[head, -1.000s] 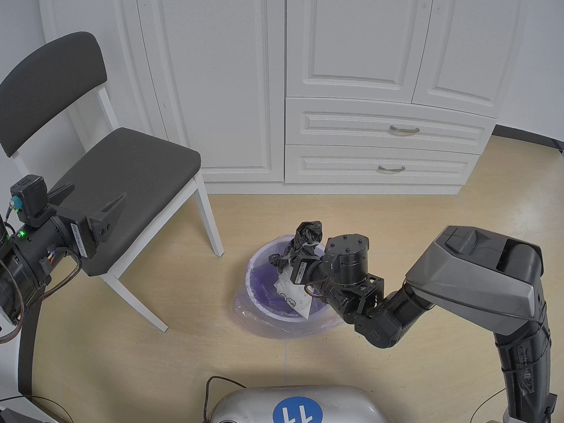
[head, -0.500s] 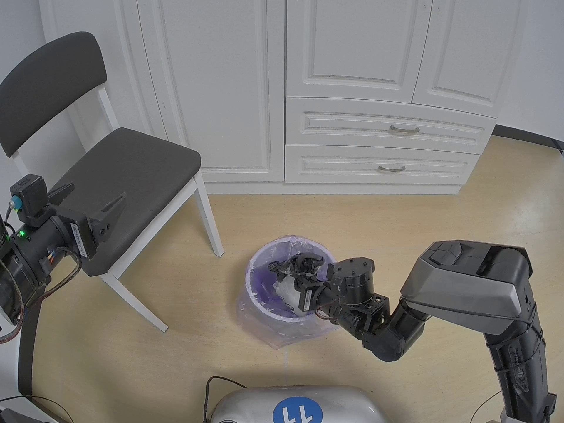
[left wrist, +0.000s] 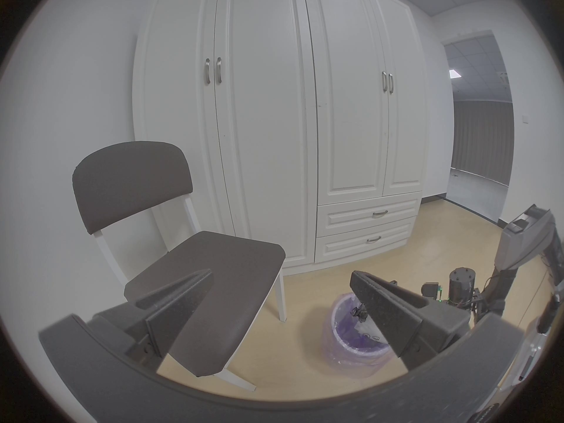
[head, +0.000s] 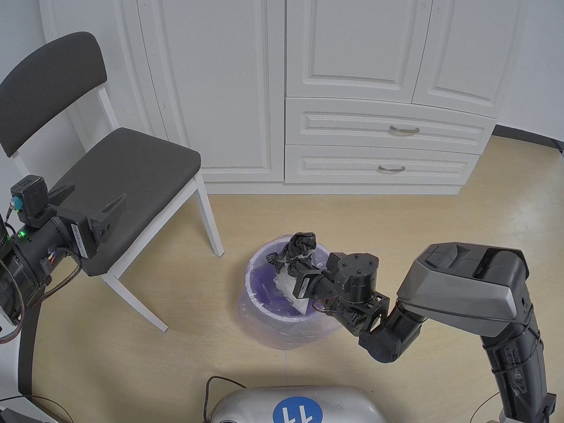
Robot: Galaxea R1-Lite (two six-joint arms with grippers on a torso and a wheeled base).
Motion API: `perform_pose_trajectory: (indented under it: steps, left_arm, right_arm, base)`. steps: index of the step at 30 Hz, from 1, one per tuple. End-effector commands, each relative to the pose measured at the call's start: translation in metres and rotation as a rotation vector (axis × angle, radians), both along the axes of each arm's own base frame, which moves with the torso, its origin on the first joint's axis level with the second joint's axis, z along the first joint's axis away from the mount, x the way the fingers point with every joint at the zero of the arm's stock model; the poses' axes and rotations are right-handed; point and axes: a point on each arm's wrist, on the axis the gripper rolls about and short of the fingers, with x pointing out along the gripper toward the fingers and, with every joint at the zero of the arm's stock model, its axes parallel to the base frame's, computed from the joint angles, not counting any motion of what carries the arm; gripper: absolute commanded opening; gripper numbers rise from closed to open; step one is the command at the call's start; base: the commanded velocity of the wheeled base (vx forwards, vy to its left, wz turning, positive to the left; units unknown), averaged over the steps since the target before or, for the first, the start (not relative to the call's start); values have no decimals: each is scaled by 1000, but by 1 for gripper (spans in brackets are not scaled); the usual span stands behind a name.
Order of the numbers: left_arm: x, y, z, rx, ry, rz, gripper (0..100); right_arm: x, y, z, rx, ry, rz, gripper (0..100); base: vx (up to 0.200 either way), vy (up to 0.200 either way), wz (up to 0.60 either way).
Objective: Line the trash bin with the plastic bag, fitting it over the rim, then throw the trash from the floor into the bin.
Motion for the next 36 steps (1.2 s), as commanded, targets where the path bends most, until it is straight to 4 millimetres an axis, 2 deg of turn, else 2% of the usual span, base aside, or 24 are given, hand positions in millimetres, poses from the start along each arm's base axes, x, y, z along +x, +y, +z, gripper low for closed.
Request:
perform_pose_trajectory:
  steps: [1,6,12,15,17,20,25,31,36]
  left_arm:
    - [2,-1,-2,4,9,-1,100]
    - [1,0,-2,3,7,-1,100]
    - [1,-1,-3,5,12,-1,100]
    - [1,-1,-3,4,10,-1,100]
    - [1,-1,-3,4,10,-1,100]
    - [2,-1,-3,5,13,-1,100]
    - [1,-1,-3,5,12,-1,100]
    - [1,-1,-3,6,11,-2,100]
    - [1,-1,-3,4,10,-1,100]
  right_arm:
    - [4,3,-37,-5,29,4,0]
    - [-2,1,-42,-31,54,11,0]
    - [-32,6,-55,-163,115,118,0]
    - [-34,9,-54,-162,112,127,0]
    - [-20,8,-47,-124,82,96,0]
    - [1,-6,-46,-101,71,42,0]
    - [30,-24,-57,-84,63,-30,0]
    - [44,-39,-64,-99,47,-84,0]
    - [44,-37,-43,-108,-102,-84,0]
  base:
    - [0,0,0]
    - [0,0,0]
    - [0,0,0]
    - [0,0,0]
    - [0,0,0]
    - [0,0,0]
    - [0,0,0]
    - [0,0,0]
    - [0,0,0]
